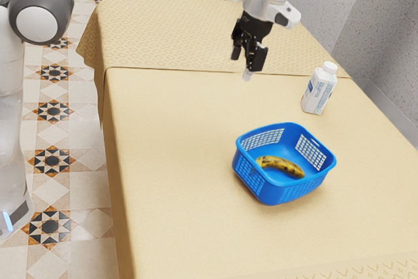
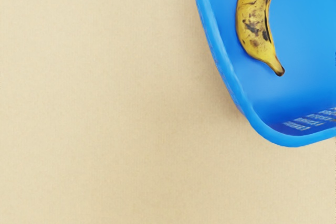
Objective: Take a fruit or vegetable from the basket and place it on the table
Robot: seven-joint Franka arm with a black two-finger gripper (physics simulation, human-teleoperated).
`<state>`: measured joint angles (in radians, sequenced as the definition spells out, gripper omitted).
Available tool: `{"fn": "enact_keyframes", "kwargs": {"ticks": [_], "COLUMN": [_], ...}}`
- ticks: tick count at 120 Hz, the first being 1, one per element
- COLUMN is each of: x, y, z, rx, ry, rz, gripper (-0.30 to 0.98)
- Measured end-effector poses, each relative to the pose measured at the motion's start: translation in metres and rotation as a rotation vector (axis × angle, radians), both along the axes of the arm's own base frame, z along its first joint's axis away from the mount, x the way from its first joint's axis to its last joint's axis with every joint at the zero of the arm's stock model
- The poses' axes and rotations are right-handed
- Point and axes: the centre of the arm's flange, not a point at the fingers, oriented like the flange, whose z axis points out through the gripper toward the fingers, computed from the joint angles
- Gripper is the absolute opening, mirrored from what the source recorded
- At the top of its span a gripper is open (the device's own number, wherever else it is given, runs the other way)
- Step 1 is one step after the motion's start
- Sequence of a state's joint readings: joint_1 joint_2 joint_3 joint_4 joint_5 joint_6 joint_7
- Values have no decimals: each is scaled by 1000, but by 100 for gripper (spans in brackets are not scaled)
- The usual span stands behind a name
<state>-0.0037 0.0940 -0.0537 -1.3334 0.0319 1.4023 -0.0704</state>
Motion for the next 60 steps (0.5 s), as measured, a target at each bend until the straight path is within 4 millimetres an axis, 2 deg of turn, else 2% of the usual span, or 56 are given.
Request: {"fn": "enact_keyframes", "kwargs": {"ticks": [35, 41, 53, 60], "x": [10, 10, 3, 3], "y": [-3, -29, -121, -147], "z": [9, 15, 13, 8], "rx": [-14, -21, -33, -26], "ry": [-78, -99, -120, -134], "rz": [-1, -49, -212, -259], "gripper": [69, 69, 69, 68]}}
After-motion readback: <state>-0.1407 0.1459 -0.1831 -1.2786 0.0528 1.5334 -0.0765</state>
